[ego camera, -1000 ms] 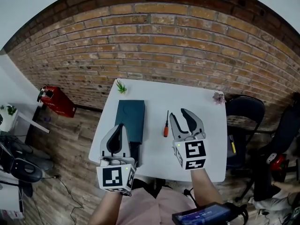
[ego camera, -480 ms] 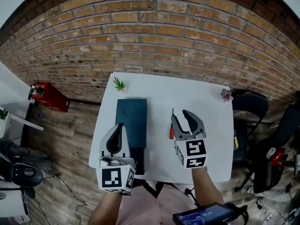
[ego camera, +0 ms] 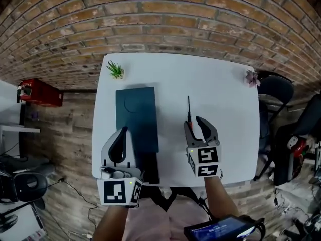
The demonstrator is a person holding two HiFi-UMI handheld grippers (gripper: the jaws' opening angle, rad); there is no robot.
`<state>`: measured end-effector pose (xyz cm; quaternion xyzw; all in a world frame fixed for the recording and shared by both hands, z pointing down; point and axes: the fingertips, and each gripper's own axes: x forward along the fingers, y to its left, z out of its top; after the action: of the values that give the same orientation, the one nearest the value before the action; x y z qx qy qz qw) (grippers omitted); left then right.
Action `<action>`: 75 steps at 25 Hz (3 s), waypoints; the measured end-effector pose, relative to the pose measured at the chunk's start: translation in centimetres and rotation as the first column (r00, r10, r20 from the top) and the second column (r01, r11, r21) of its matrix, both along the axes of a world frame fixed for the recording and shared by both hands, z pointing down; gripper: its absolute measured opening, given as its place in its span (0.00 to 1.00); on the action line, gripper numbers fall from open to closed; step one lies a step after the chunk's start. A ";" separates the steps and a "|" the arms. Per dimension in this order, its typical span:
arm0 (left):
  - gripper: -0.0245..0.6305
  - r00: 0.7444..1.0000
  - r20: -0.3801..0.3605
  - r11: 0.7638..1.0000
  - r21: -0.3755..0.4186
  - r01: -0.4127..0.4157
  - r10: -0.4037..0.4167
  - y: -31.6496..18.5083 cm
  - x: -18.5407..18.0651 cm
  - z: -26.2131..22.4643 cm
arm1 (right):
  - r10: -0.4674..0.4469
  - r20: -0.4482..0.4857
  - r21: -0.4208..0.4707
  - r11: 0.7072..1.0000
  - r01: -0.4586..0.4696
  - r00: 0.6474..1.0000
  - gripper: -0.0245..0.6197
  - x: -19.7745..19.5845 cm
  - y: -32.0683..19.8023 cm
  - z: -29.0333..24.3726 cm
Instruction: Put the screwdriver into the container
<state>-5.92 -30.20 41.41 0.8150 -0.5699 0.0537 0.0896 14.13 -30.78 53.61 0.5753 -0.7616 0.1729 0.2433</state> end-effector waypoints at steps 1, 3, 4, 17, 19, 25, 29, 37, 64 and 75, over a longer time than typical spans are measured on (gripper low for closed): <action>0.06 1.000 -0.001 1.000 -0.013 -0.007 0.007 0.0 0.0 0.6 | 0.010 -0.001 -0.021 1.000 -0.010 1.000 0.29 0.0 0.4 1.0; 0.06 1.000 -0.006 0.999 -0.035 -0.019 0.019 0.0 0.0 1.5 | 0.030 -0.005 -0.065 0.997 -0.031 1.000 0.30 0.0 1.3 3.1; 0.06 1.000 -0.007 0.999 -0.042 -0.025 0.025 0.0 0.0 1.9 | 0.039 -0.007 -0.084 0.996 -0.040 0.999 0.31 0.0 1.7 4.0; 0.06 0.998 -0.009 0.994 -0.080 -0.068 0.068 -0.5 0.2 3.9 | 0.107 -0.005 -0.158 0.982 -0.107 0.994 0.32 0.4 2.3 7.8; 0.06 0.997 -0.009 0.994 -0.077 -0.071 0.071 -0.6 0.3 3.9 | 0.115 -0.012 -0.166 0.979 -0.115 0.993 0.31 0.5 2.3 7.9; 0.06 0.998 -0.006 0.995 -0.075 -0.071 0.070 -0.9 0.1 3.7 | 0.119 -0.030 -0.197 0.973 -0.123 0.992 0.28 0.5 2.1 8.3; 0.06 0.998 -0.002 0.995 -0.067 -0.067 0.067 -0.9 0.2 3.4 | 0.105 -0.022 -0.213 0.971 -0.108 0.994 0.26 0.4 2.2 8.4; 0.06 0.999 0.012 0.998 -0.043 -0.044 0.044 -0.3 0.4 2.3 | 0.082 0.010 -0.230 0.970 -0.078 0.997 0.21 0.9 2.5 7.8; 0.06 0.968 0.002 0.930 0.279 0.240 -0.250 7.9 -1.0 -11.5 | -0.265 0.034 0.190 0.948 0.254 0.964 0.21 -2.8 2.8 -14.5; 0.06 0.949 0.008 0.911 0.283 0.301 -0.316 12.5 -5.5 -12.2 | -0.348 0.017 0.217 0.916 0.336 0.937 0.21 -7.9 5.3 -16.7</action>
<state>-11.38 -17.75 29.21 0.7177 -0.6953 -0.0198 -0.0336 6.20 -25.49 36.87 0.4507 -0.8709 0.0618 0.1863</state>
